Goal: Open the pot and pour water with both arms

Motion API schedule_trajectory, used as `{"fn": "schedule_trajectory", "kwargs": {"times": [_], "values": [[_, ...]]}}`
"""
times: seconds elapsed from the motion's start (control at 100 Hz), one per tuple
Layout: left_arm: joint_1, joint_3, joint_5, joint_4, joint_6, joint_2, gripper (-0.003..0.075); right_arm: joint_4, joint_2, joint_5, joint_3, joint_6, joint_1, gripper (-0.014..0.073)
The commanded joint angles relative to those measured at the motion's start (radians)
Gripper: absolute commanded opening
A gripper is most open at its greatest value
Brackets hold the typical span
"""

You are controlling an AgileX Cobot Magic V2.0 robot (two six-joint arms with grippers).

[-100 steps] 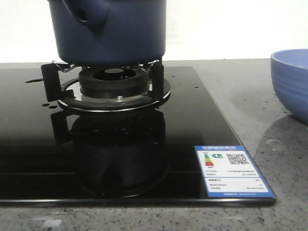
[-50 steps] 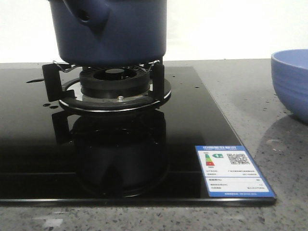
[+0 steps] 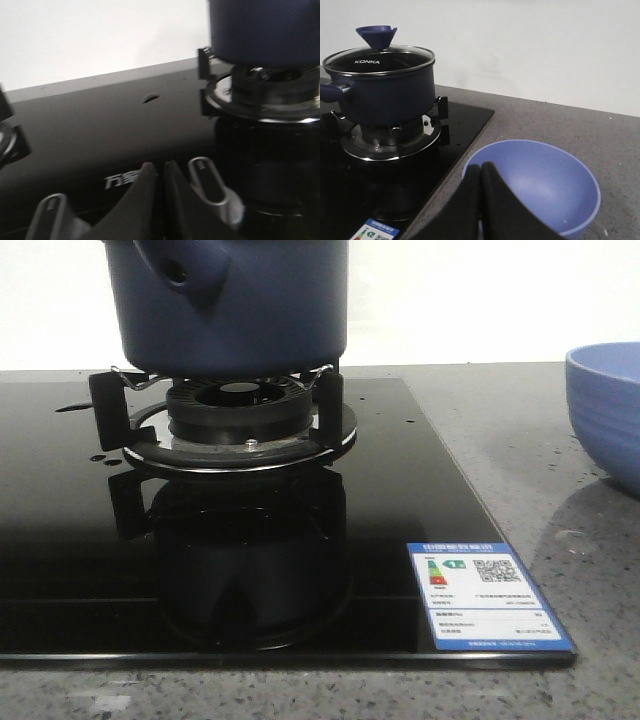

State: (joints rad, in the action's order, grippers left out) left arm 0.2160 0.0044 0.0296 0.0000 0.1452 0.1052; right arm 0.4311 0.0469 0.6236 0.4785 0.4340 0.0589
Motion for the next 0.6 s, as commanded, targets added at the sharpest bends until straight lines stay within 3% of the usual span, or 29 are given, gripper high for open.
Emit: {"fn": "schedule_trajectory", "kwargs": {"times": [0.0, 0.14, 0.27, 0.59], "values": [[-0.066, 0.029, -0.063, 0.0, -0.024, -0.057, -0.002, 0.013, 0.013, -0.071, 0.019, 0.008, 0.001, -0.0062], [-0.183, 0.027, 0.155, -0.005, -0.024, -0.138, -0.002, 0.013, 0.013, -0.071, 0.019, 0.008, 0.001, -0.0062], [-0.267, 0.027, 0.266, -0.041, -0.024, -0.136, -0.002, 0.013, 0.013, -0.071, 0.019, 0.008, 0.001, -0.0062], [-0.291, 0.027, 0.266, -0.047, -0.019, -0.136, -0.002, 0.013, 0.013, -0.071, 0.019, 0.008, 0.001, -0.0062]]}}
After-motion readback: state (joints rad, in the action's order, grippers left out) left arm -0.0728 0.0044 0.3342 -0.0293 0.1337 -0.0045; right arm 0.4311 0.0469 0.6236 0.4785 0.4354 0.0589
